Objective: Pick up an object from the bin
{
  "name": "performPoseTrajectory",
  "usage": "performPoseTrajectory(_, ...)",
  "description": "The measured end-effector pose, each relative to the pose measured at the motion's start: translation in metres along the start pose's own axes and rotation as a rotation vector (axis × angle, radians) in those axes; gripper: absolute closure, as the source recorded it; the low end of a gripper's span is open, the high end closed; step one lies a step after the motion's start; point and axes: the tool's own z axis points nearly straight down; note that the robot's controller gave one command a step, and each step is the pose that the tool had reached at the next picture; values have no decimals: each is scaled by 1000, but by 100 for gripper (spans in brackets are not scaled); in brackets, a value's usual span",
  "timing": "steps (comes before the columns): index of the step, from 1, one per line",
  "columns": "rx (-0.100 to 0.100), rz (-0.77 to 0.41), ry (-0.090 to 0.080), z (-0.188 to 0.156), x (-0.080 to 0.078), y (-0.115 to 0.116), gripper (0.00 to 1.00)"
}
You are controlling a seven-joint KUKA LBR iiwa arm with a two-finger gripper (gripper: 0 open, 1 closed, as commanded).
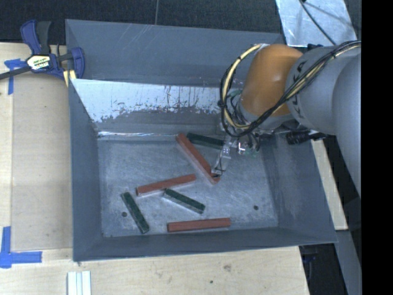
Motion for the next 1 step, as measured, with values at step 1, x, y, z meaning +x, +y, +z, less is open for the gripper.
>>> performPoseTrajectory(1,2,4,-7,-4,-2,-4,100)
